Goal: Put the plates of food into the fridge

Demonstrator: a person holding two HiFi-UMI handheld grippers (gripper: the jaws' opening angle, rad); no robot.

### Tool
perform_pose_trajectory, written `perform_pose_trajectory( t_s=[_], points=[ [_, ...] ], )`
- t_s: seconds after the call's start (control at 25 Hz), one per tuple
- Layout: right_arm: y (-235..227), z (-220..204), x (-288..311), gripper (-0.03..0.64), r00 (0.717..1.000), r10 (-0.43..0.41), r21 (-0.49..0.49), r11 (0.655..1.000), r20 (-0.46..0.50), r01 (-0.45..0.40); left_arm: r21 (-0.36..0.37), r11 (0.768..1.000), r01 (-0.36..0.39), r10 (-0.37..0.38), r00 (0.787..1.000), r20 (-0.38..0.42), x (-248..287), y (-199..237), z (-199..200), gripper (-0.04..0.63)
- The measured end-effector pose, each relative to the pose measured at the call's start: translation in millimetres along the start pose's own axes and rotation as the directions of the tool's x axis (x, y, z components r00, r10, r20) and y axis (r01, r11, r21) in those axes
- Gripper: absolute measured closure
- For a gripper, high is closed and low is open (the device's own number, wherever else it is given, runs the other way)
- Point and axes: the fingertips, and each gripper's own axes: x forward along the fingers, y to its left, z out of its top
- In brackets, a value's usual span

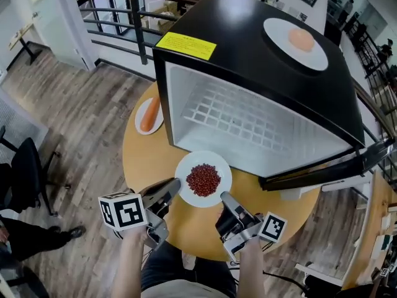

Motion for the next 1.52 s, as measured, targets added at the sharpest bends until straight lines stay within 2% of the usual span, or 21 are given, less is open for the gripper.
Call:
perform_pose_trajectory(
  t_s=[0.12, 0.24, 0.4, 0.64, 0.84, 1.12, 1.4, 1.52],
  points=[
    [17.7, 5.7, 20.4, 0.598, 0.998, 0.028, -0.030, 0.999, 0.062, -0.026, 0.043, 0.998, 0.046, -0.045, 0.999, -0.021, 3.6, -2.6, 31.6, 0.554],
    [28.5, 16.1, 39.7, 0.598, 0.993, 0.032, -0.049, 0.998, 0.118, -0.026, 0.047, 0.995, 0.086, -0.084, 0.996, -0.039, 12.3, -0.6, 57.7, 0.554],
    [37.3, 27.5, 41.2, 0.598, 0.979, 0.046, -0.047, 0.998, 0.200, -0.037, 0.068, 0.990, 0.124, -0.120, 0.991, -0.063, 24.8, -6.5, 67.0, 0.554],
    [37.7, 51.6, 42.0, 0.598, 0.955, 0.045, -0.009, 0.999, 0.294, -0.045, 0.080, 0.987, 0.136, -0.133, 0.990, -0.045, 50.3, -15.9, 80.8, 0.554],
    [38.6, 68.5, 56.7, 0.598, 0.945, 0.042, 0.018, 0.999, 0.325, -0.050, 0.060, 0.992, 0.114, -0.114, 0.993, 0.001, 66.7, -14.9, 99.7, 0.554],
    [35.6, 79.9, 66.0, 0.598, 0.939, 0.035, 0.019, 0.999, 0.341, -0.045, 0.067, 0.995, 0.071, -0.073, 0.997, 0.032, 75.9, -4.2, 105.3, 0.554],
    [33.6, 99.1, 68.4, 0.598, 0.912, -0.008, 0.035, 0.999, 0.411, -0.007, 0.122, 0.988, 0.098, -0.097, 0.995, -0.012, 78.9, -16.0, 86.7, 0.554],
    [29.7, 102.5, 74.8, 0.598, 0.885, -0.058, 0.062, 0.998, 0.463, 0.033, 0.149, 0.984, 0.097, -0.093, 0.995, -0.035, 74.5, -17.9, 73.5, 0.554]
  ],
)
